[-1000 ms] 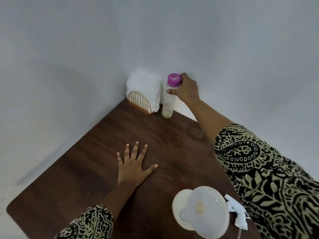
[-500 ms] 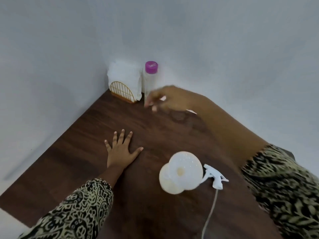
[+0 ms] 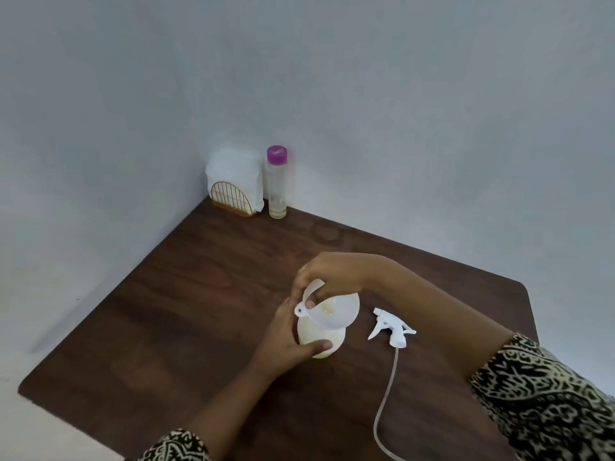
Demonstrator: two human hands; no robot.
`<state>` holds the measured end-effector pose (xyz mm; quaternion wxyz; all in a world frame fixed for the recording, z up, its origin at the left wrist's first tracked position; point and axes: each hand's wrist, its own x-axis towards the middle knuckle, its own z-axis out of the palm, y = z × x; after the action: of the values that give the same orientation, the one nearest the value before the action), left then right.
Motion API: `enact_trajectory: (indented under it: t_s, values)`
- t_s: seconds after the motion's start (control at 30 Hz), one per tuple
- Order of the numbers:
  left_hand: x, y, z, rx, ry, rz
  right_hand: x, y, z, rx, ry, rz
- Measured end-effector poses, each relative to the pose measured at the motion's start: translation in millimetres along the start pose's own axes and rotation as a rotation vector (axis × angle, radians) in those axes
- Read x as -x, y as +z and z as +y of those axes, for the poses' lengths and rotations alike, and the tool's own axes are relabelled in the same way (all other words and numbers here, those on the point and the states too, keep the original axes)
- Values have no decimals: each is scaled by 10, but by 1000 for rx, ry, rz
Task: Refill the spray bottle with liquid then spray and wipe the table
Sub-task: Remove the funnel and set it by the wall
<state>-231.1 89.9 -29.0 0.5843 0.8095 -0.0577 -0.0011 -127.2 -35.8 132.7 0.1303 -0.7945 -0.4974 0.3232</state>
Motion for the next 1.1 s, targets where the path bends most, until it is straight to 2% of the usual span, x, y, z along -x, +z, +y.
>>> enact_trajectory:
  t_s: [0.13,0.47,0.7,0.83,0.93,1.1]
  values:
    - [-61,135,67,-53,-127,-9,-2,-45,45,-15,74,65]
    - [-50,167,42,-81,-178,36,435,-4,281,-377,295,231]
    - [-49,160,82,-103,-212,25,635,395,189,-410,439,525]
    - [-63,155,113,-133,-228,-8,624,514,145,-588,583,764]
    - [-58,147,93,-113,-226,3,617,559,52,-621,588,753]
    - [-83,155,94,-163,-232,-3,597,543,-11,-718,625,851]
